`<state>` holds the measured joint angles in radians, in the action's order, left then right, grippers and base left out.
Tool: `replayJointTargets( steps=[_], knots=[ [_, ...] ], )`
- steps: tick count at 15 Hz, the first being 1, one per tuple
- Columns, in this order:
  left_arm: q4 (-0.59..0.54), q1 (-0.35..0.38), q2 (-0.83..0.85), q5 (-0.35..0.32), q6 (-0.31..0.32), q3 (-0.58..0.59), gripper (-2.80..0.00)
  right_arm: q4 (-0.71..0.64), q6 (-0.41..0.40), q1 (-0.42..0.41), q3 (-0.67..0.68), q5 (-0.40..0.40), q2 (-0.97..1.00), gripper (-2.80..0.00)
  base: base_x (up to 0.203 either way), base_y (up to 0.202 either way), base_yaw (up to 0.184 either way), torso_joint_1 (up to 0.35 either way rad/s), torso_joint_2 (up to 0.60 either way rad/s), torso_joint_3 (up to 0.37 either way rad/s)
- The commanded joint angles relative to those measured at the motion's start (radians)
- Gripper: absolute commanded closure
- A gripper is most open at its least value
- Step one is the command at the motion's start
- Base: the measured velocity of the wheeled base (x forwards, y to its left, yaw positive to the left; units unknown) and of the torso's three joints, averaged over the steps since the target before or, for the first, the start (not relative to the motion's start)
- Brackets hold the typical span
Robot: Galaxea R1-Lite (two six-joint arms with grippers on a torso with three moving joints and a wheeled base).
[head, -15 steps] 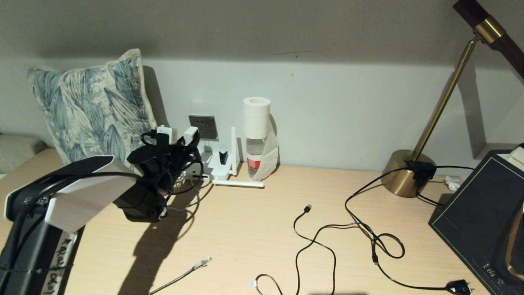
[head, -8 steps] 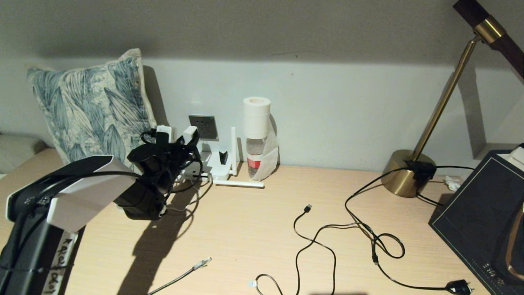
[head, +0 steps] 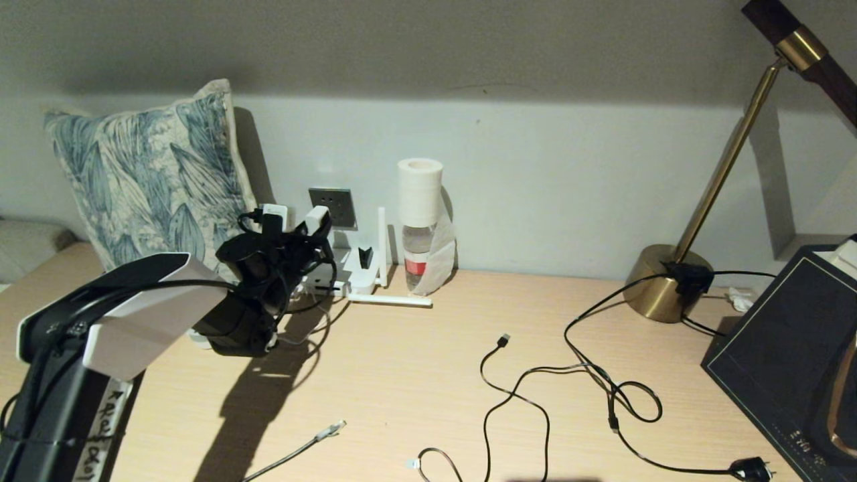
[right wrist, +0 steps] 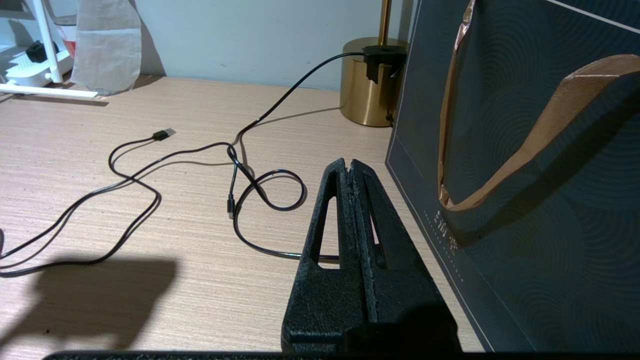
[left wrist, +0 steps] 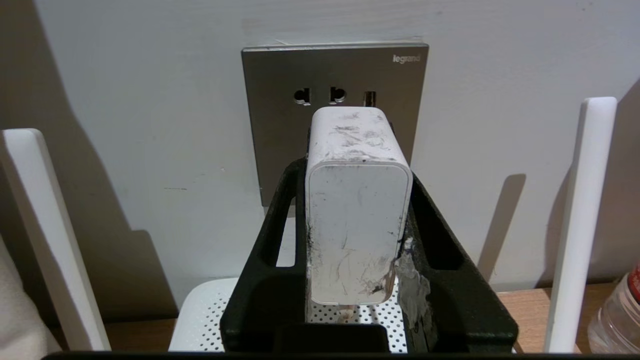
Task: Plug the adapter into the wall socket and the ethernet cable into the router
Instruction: Align plug and socket
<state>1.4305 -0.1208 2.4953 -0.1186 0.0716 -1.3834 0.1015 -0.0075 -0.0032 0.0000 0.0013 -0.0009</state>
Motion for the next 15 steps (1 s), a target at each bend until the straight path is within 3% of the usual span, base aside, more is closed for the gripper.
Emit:
replayJointTargets(
  steps=[1, 15],
  knots=[
    [0.001, -0.004, 0.003, 0.002, 0.0, -0.005, 0.0, 0.001, 0.0, 0.0, 0.035, 0.0, 0.001, 0.0, 0.0, 0.0, 0.0, 0.0, 0.0, 0.0],
    [-0.005, -0.002, 0.017, 0.016, 0.0, -0.037, 0.0, 0.001, 0.0, 0.0, 0.035, 0.0, 0.001, 0.0, 0.0, 0.0, 0.0, 0.0, 0.0, 0.0]
  ],
)
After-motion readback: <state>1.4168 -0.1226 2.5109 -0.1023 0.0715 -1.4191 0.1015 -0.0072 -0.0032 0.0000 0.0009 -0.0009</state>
